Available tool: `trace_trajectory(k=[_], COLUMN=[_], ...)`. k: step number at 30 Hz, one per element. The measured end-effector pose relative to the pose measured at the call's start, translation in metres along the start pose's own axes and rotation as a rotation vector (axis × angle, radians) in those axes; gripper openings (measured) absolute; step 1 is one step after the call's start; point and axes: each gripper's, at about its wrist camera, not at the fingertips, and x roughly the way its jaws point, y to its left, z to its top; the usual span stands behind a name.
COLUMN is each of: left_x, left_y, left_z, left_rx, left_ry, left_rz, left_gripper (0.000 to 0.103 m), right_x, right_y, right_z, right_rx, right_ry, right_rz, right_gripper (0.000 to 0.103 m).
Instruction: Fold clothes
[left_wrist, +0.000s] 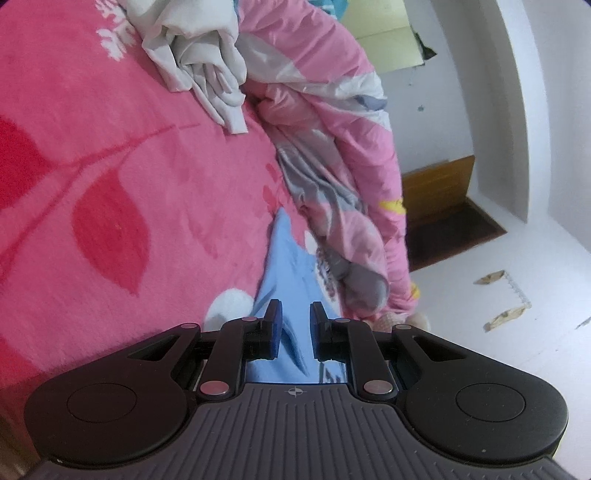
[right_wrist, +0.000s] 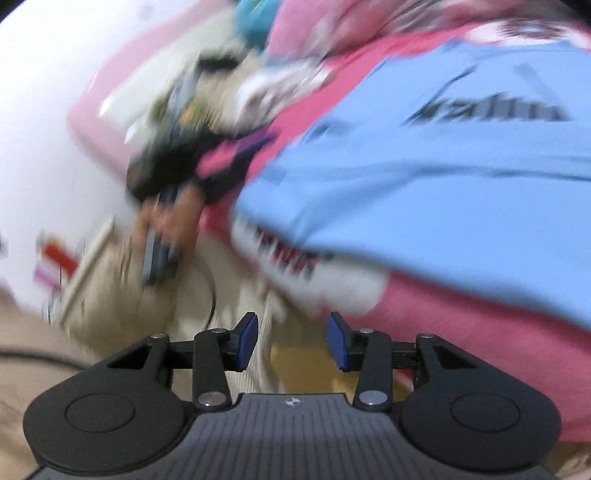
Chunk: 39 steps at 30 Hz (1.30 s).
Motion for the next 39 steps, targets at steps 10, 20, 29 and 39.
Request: trace_trajectory(k=[10, 20, 29, 39], left_x=[-0.028, -0.051, -0.036, -0.014], left_y=[-0.016, -0.019, -0.016, -0.003], left_z=[-0.004, -0.005, 0.009, 0.009], left_rx=[-0.034, -0.045, -0.086, -0.224], left_ry=[0.013, -0.019, 0.013, 0.095], left_rz=[0.044, 0.105, 0.044, -0.029], left_gripper=[0.014, 0.014, 0.015, 0.029], right_x=[-0.019, 0.126, 0.172, 0.154], right_y=[-0.022, 0.093, 0.086, 0.064], right_z=[0.045, 0.073, 0.080, 0.102], right_rx=[0.063, -0.818, -0.929, -0.713], right_ry=[-0.280, -0.190, -0.105, -0.164], right_rz=[0.066, -0.116, -0.180, -0.093], right_gripper=[0.044, 0.030, 0.003, 0.002])
